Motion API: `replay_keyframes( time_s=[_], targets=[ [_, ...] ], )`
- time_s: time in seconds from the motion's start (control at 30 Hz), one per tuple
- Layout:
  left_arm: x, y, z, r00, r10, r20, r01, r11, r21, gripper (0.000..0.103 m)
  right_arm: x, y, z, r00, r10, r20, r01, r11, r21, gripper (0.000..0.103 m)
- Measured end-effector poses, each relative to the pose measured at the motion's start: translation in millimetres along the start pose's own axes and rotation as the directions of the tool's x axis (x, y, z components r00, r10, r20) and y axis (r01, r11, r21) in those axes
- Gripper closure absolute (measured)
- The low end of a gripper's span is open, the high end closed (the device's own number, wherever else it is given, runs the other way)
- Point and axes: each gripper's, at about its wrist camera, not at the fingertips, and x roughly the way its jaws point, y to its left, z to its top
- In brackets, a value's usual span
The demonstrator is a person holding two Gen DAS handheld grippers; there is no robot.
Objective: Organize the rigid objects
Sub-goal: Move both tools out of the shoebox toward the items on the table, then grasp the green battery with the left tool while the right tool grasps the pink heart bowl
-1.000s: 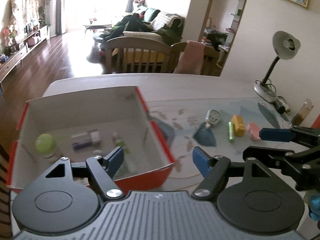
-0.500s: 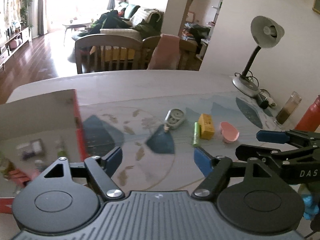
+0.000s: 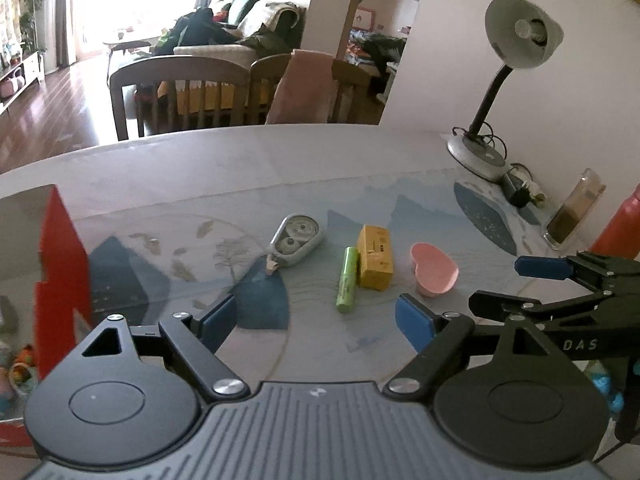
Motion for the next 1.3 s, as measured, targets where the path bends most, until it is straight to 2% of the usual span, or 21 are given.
replay_keyframes(
  time_s=[0.23, 0.6, 0.8, 1.2, 1.3],
  targets=[
    [45, -16, 2, 0.995, 0.067, -0.072, -0.064, 0.997, 0.036, 0.017, 34, -17, -11, 0.999, -0.038, -0.026, 0.035, 0.994, -0.108, 0.016],
    [107, -26, 1, 0.988, 0.083, -0.133, -0.071, 0.993, 0.092, 0.017, 80, -33, -18, 0.997, -0.010, -0.076, -0.003, 0.987, -0.163, 0.016],
    [133, -23, 0, 0.981, 0.074, -0.178, -0.062, 0.995, 0.077, 0.017, 94, -34, -20, 0.996, -0.009, -0.085, -0.007, 0.983, -0.184, 0.017],
    [154, -30, 1, 0.986, 0.057, -0.156, -0.035, 0.990, 0.138, 0.017, 109, -41, -21, 0.997, 0.011, -0.073, -0.023, 0.986, -0.168, 0.019],
    [156, -33, 3, 0.988, 0.059, -0.144, -0.036, 0.987, 0.158, 0.027, 112, -43, -19, 0.998, 0.019, -0.068, -0.030, 0.987, -0.160, 0.020]
  ],
)
